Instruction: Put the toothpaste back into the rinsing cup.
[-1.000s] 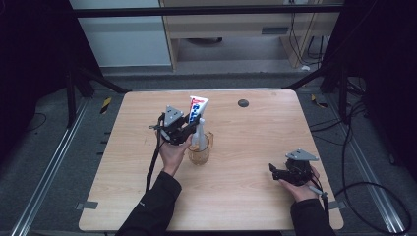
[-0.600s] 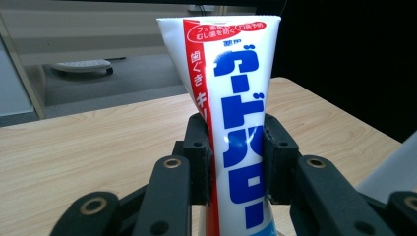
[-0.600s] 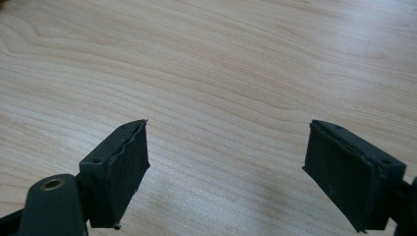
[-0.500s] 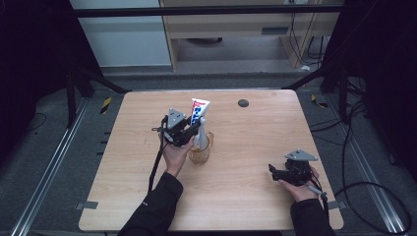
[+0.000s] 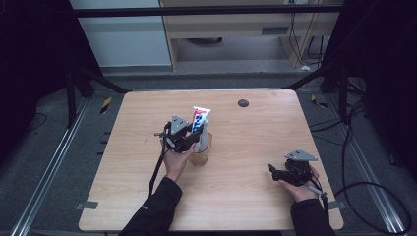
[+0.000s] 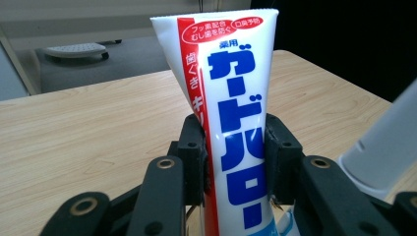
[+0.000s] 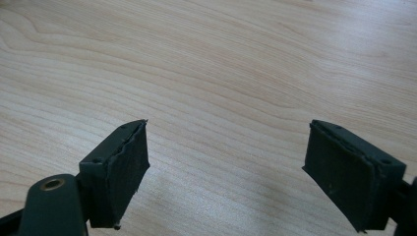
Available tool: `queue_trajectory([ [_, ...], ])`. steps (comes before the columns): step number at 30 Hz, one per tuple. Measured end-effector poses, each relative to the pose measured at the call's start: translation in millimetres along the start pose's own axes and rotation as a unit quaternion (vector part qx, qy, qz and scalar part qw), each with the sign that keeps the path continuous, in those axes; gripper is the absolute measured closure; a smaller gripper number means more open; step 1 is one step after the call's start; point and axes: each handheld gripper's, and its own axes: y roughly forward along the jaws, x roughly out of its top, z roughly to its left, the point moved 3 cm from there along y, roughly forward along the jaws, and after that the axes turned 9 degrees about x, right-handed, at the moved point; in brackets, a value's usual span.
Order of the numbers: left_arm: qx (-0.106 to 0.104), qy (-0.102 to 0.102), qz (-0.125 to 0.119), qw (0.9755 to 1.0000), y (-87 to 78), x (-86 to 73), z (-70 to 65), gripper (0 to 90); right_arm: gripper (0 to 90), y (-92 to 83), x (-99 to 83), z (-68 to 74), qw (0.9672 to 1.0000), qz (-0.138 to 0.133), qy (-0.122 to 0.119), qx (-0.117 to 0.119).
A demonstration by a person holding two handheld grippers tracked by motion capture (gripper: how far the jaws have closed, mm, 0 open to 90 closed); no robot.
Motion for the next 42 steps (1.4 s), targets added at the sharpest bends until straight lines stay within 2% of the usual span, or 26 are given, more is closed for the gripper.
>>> queue_trajectory([
  [9,-0.002,0.012,0.028,0.9995,-5.2,-4.1,1.8,61.9,16.8,0.0,0.0,0.4,1.0,0.001,0.001,0.0],
  [11,-0.002,0.023,0.035,0.9991,-7.1,-3.6,1.4,59.7,16.8,-0.1,0.0,0.4,1.0,0.001,0.001,0.0],
  [14,0.005,0.048,0.059,0.997,-9.5,-6.8,1.3,58.1,16.8,-0.4,0.1,0.6,1.0,0.002,-0.002,0.001],
  [16,0.007,0.055,0.068,0.9961,-10.3,-11.8,3.6,57.6,16.8,-0.5,0.1,0.5,1.0,0.002,-0.004,0.001],
  [19,-0.001,0.051,0.068,0.9964,-13.2,-13.7,4.8,56.4,16.8,-0.7,0.4,0.7,1.0,0.001,-0.002,0.001],
  [21,-0.004,0.068,0.072,0.995,-14.9,-14.3,2.8,54.0,16.8,-0.3,0.3,0.8,1.0,0.001,-0.003,0.001],
  [24,-0.006,0.075,0.071,0.9946,-18.5,-14.4,1.7,50.4,16.8,-0.5,0.3,1.1,1.0,0.001,-0.005,0.001],
  [27,-0.011,0.068,0.067,0.9954,-24.0,-14.0,4.3,45.9,16.8,-0.5,0.3,0.8,1.0,0.001,-0.003,0.0],
  [30,-0.011,0.07,0.066,0.9953,-32.2,-13.1,7.0,42.1,16.8,-0.4,0.3,0.9,1.0,0.002,-0.004,0.0],
  [33,-0.02,0.068,0.057,0.9958,-45.1,-13.9,10.1,40.9,16.6,-1.4,0.3,1.6,1.0,0.001,-0.001,-0.001],
  [36,-0.022,0.076,0.052,0.9955,-61.0,-16.6,14.1,38.1,16.4,-2.9,0.5,1.2,1.0,0.0,0.0,-0.002],
  [39,-0.024,0.071,0.041,0.9963,-77.5,-21.3,21.6,36.1,16.1,-3.3,0.0,0.5,1.0,0.0,0.0,-0.002],
  [42,-0.027,0.069,0.049,0.996,-88.4,-29.9,29.3,33.2,15.7,-3.6,-0.3,1.2,1.0,0.002,0.003,-0.002],
])
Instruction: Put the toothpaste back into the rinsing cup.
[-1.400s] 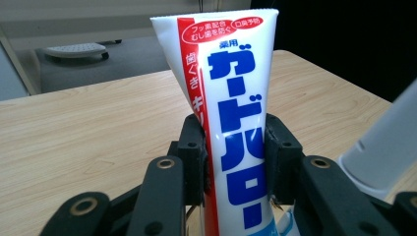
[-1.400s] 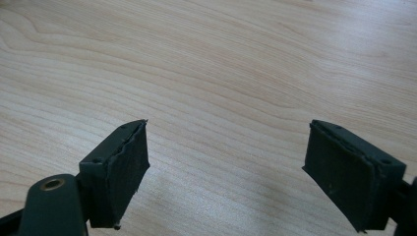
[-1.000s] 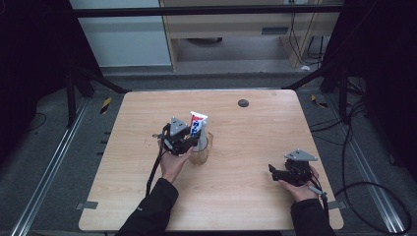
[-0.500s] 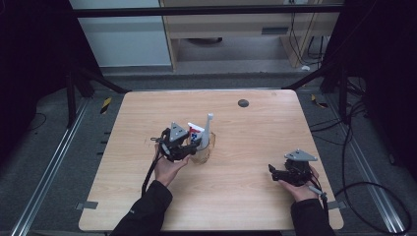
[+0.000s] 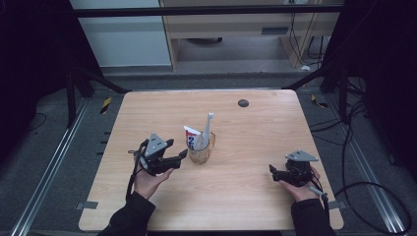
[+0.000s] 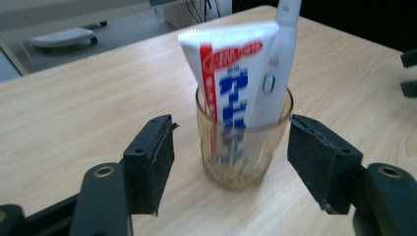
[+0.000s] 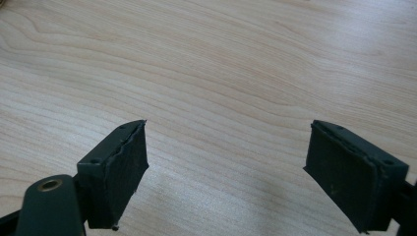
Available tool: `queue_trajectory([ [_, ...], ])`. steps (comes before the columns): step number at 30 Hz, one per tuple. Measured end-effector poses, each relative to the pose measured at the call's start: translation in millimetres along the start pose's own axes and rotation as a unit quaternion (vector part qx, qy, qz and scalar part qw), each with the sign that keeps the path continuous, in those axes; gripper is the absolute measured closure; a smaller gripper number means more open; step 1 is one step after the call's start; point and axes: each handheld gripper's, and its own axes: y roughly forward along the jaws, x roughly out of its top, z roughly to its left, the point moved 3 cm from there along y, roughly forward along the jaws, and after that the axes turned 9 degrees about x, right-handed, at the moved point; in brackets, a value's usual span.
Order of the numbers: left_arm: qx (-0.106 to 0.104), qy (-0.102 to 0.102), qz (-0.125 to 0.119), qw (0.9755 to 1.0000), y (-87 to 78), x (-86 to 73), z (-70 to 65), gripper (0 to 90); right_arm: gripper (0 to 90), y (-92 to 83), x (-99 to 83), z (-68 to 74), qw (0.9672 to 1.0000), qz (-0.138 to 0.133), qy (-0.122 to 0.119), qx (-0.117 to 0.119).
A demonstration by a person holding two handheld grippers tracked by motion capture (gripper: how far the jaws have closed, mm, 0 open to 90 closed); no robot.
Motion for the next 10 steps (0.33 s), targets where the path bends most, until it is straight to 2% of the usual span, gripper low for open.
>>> queue_trajectory([
  [5,0.014,0.001,0.032,0.9994,-9.5,-28.9,11.6,31.3,14.6,-1.1,-0.9,1.1,1.0,-0.001,0.001,0.0],
  [8,0.029,-0.014,0.056,0.9979,-14.4,-47.6,24.0,31.1,14.3,-1.1,-1.8,1.6,1.0,0.003,-0.001,0.001],
  [10,0.04,-0.024,0.063,0.9969,-17.3,-55.9,32.3,31.0,14.1,-1.5,-1.8,2.2,1.0,0.002,-0.002,0.002],
])
